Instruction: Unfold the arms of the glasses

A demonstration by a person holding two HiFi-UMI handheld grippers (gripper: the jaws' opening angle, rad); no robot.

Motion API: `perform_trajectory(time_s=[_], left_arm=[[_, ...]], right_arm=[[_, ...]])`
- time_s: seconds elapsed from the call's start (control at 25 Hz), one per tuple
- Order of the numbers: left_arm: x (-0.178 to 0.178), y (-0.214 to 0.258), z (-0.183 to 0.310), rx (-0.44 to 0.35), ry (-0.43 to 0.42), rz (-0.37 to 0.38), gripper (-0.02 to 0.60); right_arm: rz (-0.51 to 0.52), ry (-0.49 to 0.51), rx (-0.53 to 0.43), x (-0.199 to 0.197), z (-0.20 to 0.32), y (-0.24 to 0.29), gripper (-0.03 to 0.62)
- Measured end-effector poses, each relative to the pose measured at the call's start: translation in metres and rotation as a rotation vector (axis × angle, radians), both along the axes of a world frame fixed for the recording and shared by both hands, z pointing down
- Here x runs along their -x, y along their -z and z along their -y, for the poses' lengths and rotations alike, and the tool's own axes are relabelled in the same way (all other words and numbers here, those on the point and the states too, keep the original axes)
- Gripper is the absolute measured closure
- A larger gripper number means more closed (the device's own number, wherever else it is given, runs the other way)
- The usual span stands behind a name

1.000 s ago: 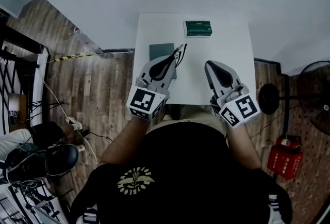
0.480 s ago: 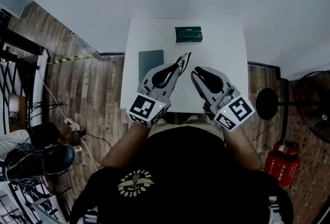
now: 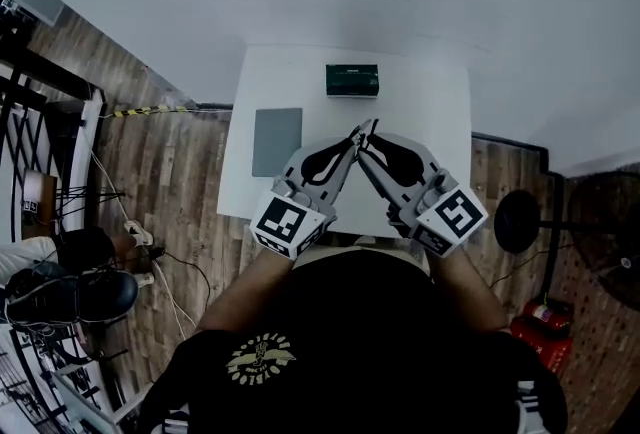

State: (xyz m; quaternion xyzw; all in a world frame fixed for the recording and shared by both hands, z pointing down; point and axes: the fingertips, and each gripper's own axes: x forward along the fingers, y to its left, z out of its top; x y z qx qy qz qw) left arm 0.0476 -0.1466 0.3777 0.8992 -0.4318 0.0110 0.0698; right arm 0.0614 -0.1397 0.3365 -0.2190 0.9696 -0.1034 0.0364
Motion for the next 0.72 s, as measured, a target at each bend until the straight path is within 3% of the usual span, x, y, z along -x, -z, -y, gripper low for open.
perform_trajectory(time_s=[0.44,0.72], left_arm=[[0.008,-0.006,-0.001,0.033,0.137,0.034,0.563],[0.031,-0.009,0.002,0.036,0.169,0.012,0.562]], right_arm=[[0.065,0.144,0.034,0.002,0.0,-0.005,0.549],[0.092,0.131,0.081,0.005,0.002,-0.015,0.563]])
